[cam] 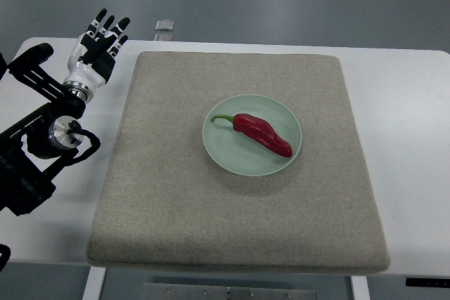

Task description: Place red pepper on plate with left hand

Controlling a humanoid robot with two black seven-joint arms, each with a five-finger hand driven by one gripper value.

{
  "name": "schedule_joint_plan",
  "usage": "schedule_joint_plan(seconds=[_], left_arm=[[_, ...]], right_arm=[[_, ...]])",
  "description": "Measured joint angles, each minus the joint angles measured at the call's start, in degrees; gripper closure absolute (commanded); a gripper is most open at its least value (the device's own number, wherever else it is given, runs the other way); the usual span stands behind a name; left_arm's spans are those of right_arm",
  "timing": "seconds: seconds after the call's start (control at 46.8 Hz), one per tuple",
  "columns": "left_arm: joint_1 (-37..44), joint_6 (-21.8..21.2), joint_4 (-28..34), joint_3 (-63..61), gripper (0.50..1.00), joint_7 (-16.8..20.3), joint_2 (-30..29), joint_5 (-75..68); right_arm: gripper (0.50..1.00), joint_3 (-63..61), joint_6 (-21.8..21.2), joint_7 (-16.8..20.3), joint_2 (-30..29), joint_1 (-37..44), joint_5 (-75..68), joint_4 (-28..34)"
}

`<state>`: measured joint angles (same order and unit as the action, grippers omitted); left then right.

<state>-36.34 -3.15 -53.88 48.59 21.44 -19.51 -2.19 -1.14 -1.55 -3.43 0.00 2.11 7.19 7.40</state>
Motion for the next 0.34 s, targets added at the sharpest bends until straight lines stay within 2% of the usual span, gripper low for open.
schedule_joint_plan(seconds=[0.342], left_arm=[[-0.1,0.2,0.0,0.1,0.501,0.0,0.4,0.0]], right_arm=[[0.572,0.1,-0.4,0.0,0.0,0.5,0.5,0.3]])
